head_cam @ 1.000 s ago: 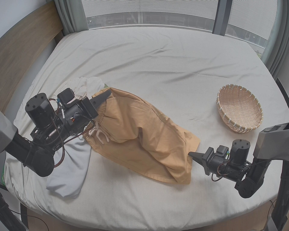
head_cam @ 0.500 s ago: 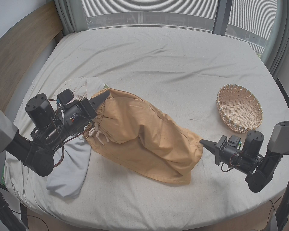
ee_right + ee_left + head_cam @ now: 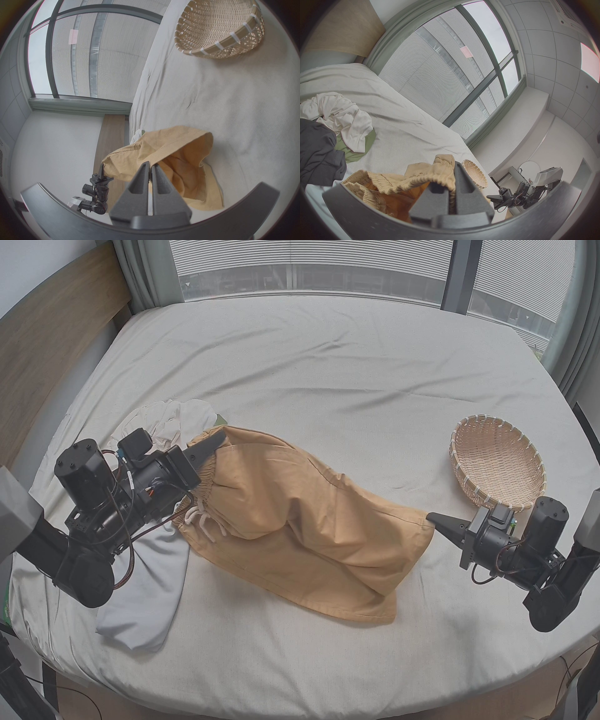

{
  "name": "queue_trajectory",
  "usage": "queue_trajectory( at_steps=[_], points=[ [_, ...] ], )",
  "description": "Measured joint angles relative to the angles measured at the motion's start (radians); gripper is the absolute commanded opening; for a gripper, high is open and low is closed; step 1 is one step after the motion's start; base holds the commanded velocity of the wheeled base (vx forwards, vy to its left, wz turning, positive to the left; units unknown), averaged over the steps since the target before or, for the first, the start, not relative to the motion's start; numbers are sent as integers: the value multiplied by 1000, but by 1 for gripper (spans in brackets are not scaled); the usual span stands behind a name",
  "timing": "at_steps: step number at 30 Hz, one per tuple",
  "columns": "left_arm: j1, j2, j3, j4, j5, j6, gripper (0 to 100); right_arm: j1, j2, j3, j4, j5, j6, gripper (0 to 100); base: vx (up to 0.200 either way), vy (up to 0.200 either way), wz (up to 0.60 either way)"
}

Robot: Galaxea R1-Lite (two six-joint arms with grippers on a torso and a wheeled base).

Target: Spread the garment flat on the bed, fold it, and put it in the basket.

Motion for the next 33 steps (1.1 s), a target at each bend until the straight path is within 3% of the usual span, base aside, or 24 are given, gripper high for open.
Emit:
queue_trajectory(
  at_steps=[10,26,27,33],
  points=[
    [-4,13,7,-46,0,-1,0,35,70,-21,-1,17,-53,100,0,0,0],
    [-7,16,13,-51,0,-1,0,93,119,-68,-1,-1,-59,100,0,0,0],
    [-7,16,13,-51,0,-1,0,93,119,-69,-1,-8,-60,0,0,0,0],
    [-8,16,13,-51,0,-1,0,95,122,-87,-1,-57,-103,0,0,0,0]
  ],
)
